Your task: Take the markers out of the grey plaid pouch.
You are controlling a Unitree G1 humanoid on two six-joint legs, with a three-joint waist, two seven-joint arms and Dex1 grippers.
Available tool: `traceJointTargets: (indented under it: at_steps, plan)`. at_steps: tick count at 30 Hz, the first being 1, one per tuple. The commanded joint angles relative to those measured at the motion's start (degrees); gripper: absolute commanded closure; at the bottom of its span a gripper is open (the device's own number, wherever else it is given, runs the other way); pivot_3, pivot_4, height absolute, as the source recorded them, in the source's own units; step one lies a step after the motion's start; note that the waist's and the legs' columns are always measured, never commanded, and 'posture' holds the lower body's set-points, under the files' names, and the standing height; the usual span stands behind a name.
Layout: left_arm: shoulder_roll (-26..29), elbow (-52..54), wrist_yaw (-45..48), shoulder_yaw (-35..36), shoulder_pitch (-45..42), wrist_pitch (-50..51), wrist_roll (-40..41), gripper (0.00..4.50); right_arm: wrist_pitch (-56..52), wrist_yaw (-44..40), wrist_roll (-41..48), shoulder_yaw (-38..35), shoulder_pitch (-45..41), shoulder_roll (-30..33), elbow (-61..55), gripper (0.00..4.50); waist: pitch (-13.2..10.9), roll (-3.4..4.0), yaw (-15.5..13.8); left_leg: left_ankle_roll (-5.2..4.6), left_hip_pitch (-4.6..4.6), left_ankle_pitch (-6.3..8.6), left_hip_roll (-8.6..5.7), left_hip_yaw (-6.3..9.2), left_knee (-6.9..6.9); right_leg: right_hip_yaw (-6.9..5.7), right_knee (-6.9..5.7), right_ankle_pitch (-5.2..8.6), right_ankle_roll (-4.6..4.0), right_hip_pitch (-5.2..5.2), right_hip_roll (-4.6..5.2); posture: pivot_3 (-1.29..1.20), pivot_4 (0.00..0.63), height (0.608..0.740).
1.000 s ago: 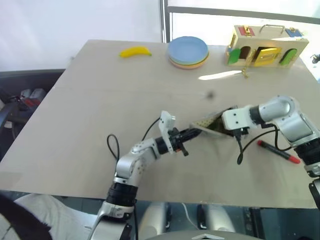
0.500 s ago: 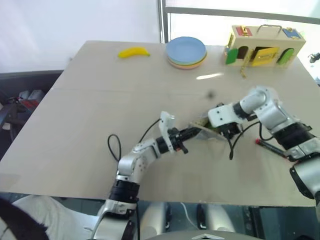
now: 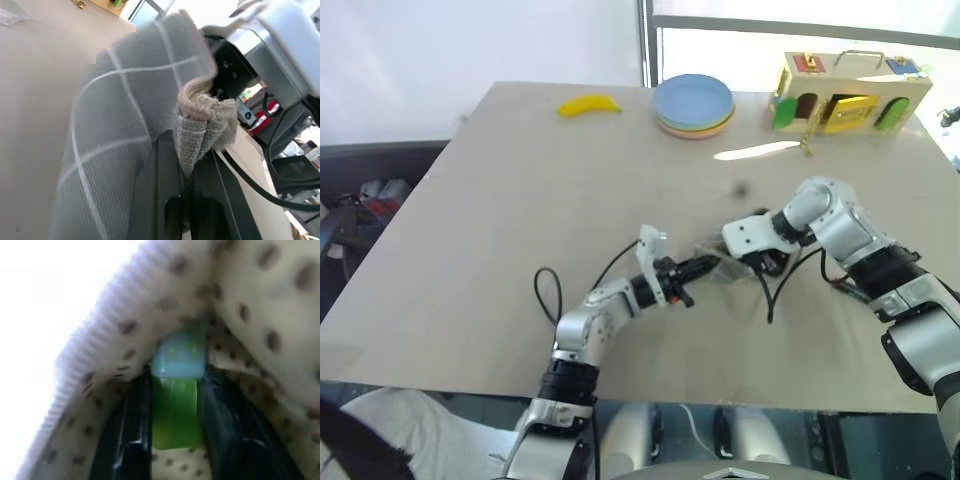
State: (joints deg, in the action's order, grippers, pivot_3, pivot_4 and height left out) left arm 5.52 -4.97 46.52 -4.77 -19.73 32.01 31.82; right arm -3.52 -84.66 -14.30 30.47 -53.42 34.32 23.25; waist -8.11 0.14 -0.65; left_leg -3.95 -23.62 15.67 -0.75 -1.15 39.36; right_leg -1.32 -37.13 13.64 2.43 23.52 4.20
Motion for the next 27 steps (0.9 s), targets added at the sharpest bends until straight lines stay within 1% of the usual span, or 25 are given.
traceJointTargets:
  at_steps: [1, 7, 16, 23, 27]
  plan:
    - [0.1, 1.3, 0.1, 0.0, 0.2, -0.6, 0.2, 4.50, -1.9, -3.0, 2.7, -2.2, 0.7, 1.8, -5.1, 3.70, 0.0, 0.00, -0.1, 0.00, -0.02, 0.00, 0.00, 0.01, 0.00, 0.00, 0.01, 0.00, 0.00, 0.02, 0.01, 0.00, 0.150, 0.740]
    - [0.6, 1.0, 0.3, 0.2, 0.3, -0.9, 0.1, 4.50, -5.2, -3.0, 4.9, -5.1, 1.4, 7.6, -11.3, 3.70, 0.0, 0.00, -0.2, 0.00, -0.10, 0.00, -0.02, 0.02, -0.02, -0.02, 0.08, 0.00, 0.00, 0.07, 0.06, 0.00, 0.150, 0.740]
    - [0.4, 0.9, 0.5, -0.4, 0.6, -1.6, -0.5, 4.50, -7.8, -1.0, 5.6, -9.2, 1.4, 14.6, -15.7, 3.70, 0.0, 0.00, -0.1, -0.01, -0.10, 0.01, -0.01, 0.02, -0.05, 0.00, 0.10, 0.01, -0.01, 0.07, 0.08, 0.00, 0.150, 0.740]
    - [0.9, 0.7, 0.5, -0.2, 0.6, -2.1, -0.7, 4.50, -9.8, -1.1, 7.1, -14.1, 2.8, 22.9, -19.4, 3.70, 0.0, -0.01, -0.2, -0.01, -0.11, 0.01, -0.01, 0.03, -0.07, -0.02, 0.15, 0.01, -0.01, 0.07, 0.14, 0.00, 0.150, 0.740]
    - [1.4, 1.2, 0.3, -0.1, 1.0, -2.8, -1.1, 4.50, -13.1, -1.8, 9.8, -18.0, 5.6, 28.2, -22.2, 3.70, 0.0, -0.01, -0.1, -0.02, -0.12, 0.02, -0.01, 0.04, -0.12, -0.01, 0.20, 0.01, -0.01, 0.07, 0.17, 0.00, 0.150, 0.740]
